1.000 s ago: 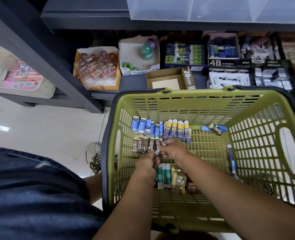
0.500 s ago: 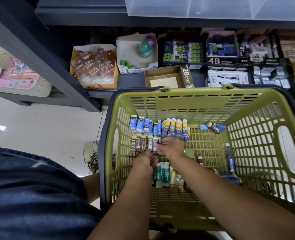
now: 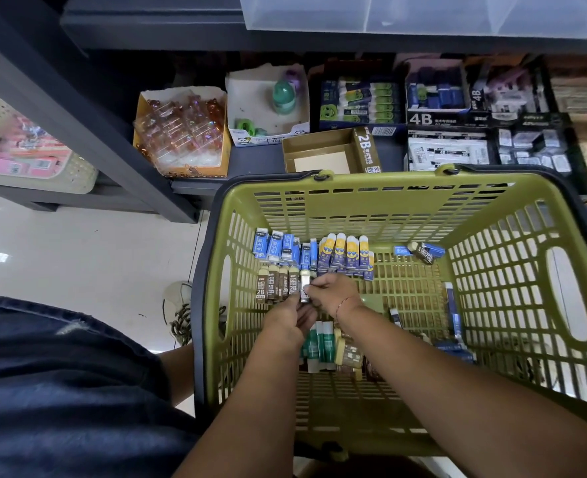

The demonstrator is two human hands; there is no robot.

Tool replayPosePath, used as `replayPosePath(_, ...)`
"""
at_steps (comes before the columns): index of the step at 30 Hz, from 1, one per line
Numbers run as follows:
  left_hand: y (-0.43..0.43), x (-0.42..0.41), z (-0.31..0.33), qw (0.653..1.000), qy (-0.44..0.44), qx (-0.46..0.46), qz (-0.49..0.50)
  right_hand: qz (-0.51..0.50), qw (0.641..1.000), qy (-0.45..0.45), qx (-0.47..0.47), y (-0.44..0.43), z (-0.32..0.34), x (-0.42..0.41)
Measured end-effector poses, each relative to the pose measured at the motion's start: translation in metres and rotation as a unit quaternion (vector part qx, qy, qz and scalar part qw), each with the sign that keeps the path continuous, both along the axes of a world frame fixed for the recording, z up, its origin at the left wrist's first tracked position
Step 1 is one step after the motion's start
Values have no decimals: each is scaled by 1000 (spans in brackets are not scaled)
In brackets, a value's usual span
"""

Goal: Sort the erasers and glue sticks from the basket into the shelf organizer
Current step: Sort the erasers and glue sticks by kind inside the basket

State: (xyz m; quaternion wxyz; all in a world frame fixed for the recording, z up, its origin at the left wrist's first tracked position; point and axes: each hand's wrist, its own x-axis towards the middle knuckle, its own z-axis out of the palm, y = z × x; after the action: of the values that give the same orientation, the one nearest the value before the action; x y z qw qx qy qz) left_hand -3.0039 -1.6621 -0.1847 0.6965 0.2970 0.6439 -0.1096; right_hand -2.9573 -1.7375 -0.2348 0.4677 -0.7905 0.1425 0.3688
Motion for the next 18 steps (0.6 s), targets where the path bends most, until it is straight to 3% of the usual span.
replayPosePath(9, -2, -1, 5, 999, 21, 2, -32, 56, 998, 30, -2, -15, 11, 8)
replayPosePath(11, -3, 0, 8, 997, 37, 6, -71, 85, 994, 62, 6, -31, 22, 17)
replayPosePath(13, -8, 3, 12, 983, 30, 82, -161, 113, 992, 52, -9, -56, 32, 32)
replayPosePath(14, -14, 6, 13, 957, 9, 165, -238, 120, 992, 17, -41, -70, 34, 42)
replayPosePath(15, -21, 8, 14, 907, -28, 265, -326, 110, 991, -26, -77, -86, 35, 54)
replayPosePath(18, -43, 17, 18, 680, -153, 502, -512, 39, 975, -121, -180, -125, 26, 83)
